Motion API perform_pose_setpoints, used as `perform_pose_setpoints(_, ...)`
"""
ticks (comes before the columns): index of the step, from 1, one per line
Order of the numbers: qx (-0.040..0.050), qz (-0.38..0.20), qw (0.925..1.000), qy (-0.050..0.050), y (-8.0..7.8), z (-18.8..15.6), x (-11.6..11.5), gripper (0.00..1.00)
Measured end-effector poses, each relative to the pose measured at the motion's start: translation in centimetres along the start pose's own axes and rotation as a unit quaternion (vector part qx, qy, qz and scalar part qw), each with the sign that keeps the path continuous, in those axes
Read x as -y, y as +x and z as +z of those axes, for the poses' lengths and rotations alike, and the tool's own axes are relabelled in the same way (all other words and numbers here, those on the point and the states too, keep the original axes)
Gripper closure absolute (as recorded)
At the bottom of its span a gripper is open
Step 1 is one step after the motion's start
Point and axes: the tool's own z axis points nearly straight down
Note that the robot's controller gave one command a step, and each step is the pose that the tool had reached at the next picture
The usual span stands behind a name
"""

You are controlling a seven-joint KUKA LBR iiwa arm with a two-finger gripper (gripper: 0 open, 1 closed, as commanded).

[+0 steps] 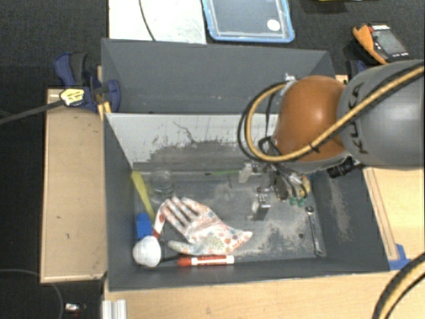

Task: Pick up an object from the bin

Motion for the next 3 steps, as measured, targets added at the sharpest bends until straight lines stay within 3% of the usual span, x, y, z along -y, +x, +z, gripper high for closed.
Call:
perform_pose_setpoints(1,0.0038,0.001,1.0,0.0,-0.2,-0.4,0.0,0.0)
perform_pose_setpoints(2,0.0074,-0.078,0.9969,0.0,0.6,5.2,-5.6,0.0)
perform_pose_setpoints(3,0.0035,-0.052,0.9986,0.0,0.4,4.1,-7.9,0.0)
